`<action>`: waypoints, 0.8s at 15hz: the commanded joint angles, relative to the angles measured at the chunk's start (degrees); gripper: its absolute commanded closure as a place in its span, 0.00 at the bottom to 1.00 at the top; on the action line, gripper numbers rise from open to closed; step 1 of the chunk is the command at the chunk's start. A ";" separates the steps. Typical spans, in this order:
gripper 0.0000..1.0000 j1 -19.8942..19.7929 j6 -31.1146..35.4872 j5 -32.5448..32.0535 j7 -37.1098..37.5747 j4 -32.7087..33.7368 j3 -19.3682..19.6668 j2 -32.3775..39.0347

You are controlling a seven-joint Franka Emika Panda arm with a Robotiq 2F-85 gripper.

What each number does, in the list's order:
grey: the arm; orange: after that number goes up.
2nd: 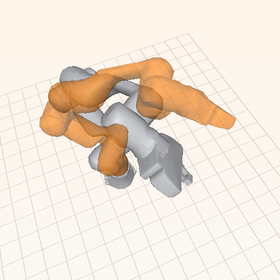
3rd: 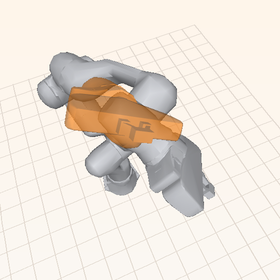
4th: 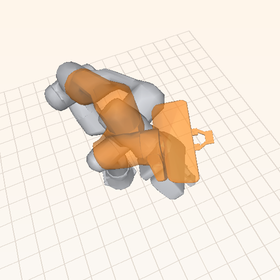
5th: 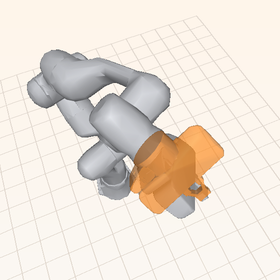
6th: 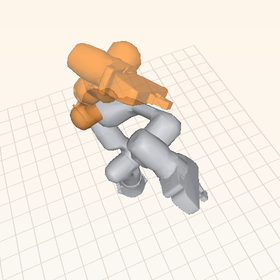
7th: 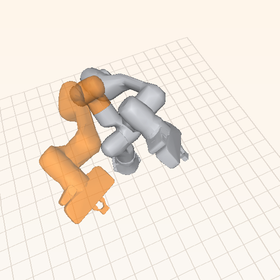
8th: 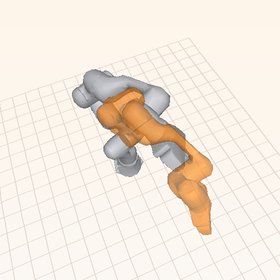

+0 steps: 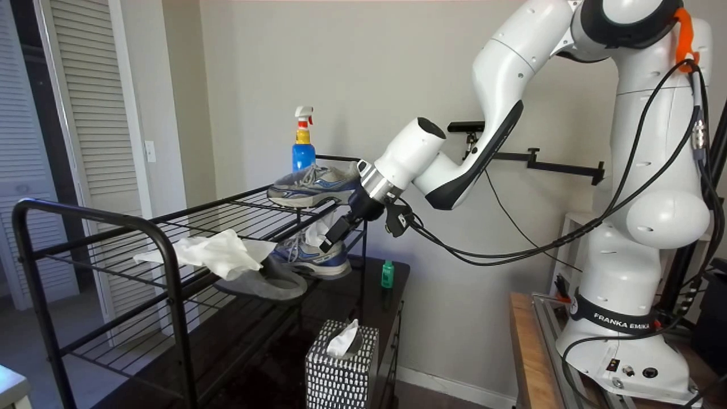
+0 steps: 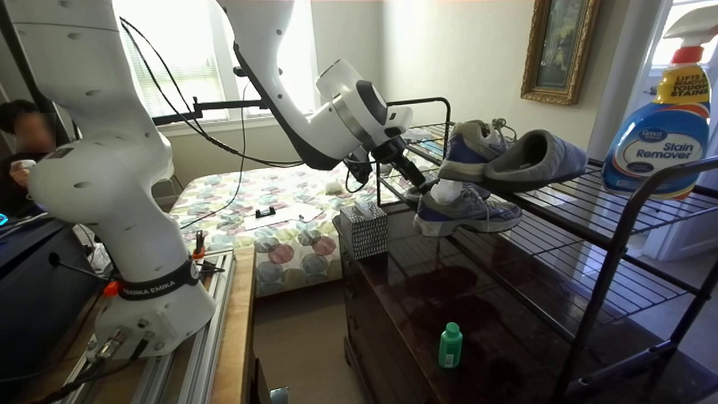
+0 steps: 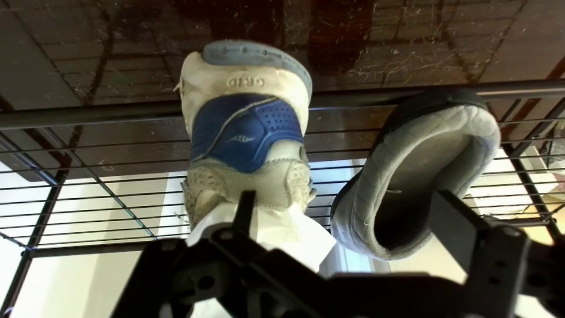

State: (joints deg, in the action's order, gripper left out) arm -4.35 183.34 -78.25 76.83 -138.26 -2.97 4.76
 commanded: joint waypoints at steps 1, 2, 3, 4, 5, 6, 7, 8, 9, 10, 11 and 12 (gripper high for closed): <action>0.00 2.15 -3.68 -8.86 10.86 3.17 0.15 -0.28; 0.00 2.60 -5.19 -11.58 14.06 3.57 -0.14 -0.31; 0.00 3.12 -7.05 -14.72 17.81 3.79 -0.51 -0.46; 0.00 3.67 -8.83 -18.10 21.81 4.15 -0.91 -0.26; 0.00 4.29 -11.29 -21.19 25.84 4.66 -1.40 -0.04; 0.00 4.85 -13.45 -24.47 29.83 4.75 -2.00 0.72; 0.00 5.44 -16.72 -27.55 33.84 4.80 -2.70 1.06; 0.00 6.02 -19.54 -30.68 37.96 4.63 -3.39 1.97; 0.00 6.74 -23.64 -33.41 42.02 4.28 -4.15 2.35; 0.00 7.36 -27.15 -35.66 45.11 3.97 -4.76 3.21; 0.00 7.93 -30.48 -36.75 47.24 3.57 -5.29 3.93; 0.00 8.40 -33.19 -37.42 48.70 3.42 -5.68 4.89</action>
State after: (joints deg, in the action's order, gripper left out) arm 2.63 157.44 -111.31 118.49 -134.86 -7.56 6.40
